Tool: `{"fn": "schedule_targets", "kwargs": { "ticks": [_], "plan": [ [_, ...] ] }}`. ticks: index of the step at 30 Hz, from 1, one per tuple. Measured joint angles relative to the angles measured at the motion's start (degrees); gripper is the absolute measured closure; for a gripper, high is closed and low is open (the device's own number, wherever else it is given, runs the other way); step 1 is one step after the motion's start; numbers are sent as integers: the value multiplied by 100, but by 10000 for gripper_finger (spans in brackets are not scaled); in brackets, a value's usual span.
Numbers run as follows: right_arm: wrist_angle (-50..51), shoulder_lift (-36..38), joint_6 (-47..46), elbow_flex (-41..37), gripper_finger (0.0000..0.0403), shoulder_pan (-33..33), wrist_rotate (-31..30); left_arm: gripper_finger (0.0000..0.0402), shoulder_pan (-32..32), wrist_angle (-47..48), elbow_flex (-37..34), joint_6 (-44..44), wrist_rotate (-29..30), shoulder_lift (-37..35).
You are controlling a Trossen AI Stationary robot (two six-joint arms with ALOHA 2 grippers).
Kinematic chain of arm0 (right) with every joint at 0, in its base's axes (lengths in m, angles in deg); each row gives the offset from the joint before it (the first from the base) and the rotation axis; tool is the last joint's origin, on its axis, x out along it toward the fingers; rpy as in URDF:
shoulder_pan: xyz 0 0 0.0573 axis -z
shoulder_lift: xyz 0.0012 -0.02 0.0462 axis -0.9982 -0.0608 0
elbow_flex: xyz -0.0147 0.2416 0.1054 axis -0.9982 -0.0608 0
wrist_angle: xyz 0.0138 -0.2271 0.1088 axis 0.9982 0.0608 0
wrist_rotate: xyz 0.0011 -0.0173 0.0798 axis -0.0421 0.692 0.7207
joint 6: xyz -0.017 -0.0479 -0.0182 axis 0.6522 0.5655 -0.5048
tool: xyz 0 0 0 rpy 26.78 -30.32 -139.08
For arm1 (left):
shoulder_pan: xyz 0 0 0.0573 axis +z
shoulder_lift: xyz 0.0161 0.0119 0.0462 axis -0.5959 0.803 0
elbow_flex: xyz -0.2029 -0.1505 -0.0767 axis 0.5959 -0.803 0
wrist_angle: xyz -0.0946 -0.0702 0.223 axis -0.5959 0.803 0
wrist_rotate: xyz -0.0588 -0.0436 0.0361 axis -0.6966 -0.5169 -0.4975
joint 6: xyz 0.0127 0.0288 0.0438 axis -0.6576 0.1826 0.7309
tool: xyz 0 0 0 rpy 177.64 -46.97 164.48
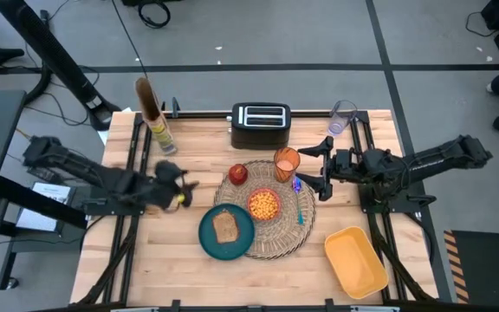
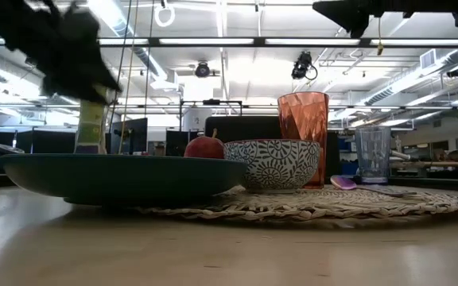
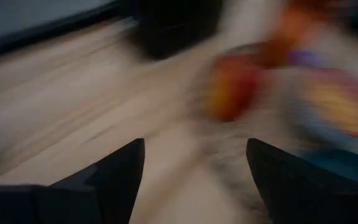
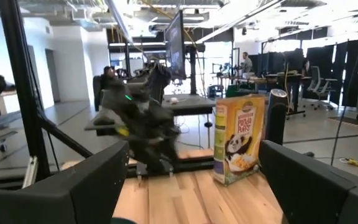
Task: Arrange a breakfast setting
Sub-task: Return to Home Position
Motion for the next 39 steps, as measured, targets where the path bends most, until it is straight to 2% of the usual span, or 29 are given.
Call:
{"fn": "schedule_targets", "kwargs": {
  "ticks": [4,7,10,13,16,21,26,31,34,39],
  "plan": [
    [108,83,33,-148,58,65,64,116,-1035,-2306,-349,1989,153,29],
    [116,92,27,-306,95,32,128,128,-1512,-3925,-754,3119,150,29],
    [143,115,-46,-407,141,-19,147,150,-1748,-4986,-1091,3922,120,27],
    [365,243,-135,-413,187,44,160,189,-1622,-5633,-1324,4382,-283,23],
    [670,460,-318,-413,231,397,348,242,-1247,-5807,-1321,4746,-762,-98],
    [911,720,-486,-413,295,1372,1402,325,-471,-5526,-1249,5325,-1339,-663],
    [1274,1351,-214,-410,351,1799,1807,382,-291,-4401,-1244,5284,-1397,-1747],
    [2127,1867,-81,-410,394,1743,1810,394,-298,-3487,-1280,5099,-1414,-2538],
    [2487,2039,38,-426,391,1660,1806,386,-297,-3572,-1586,5101,-1600,-2810],
    [2262,2226,44,-759,376,1591,1804,390,-291,-4073,-2217,5270,-1704,-3220]
  ]
}}
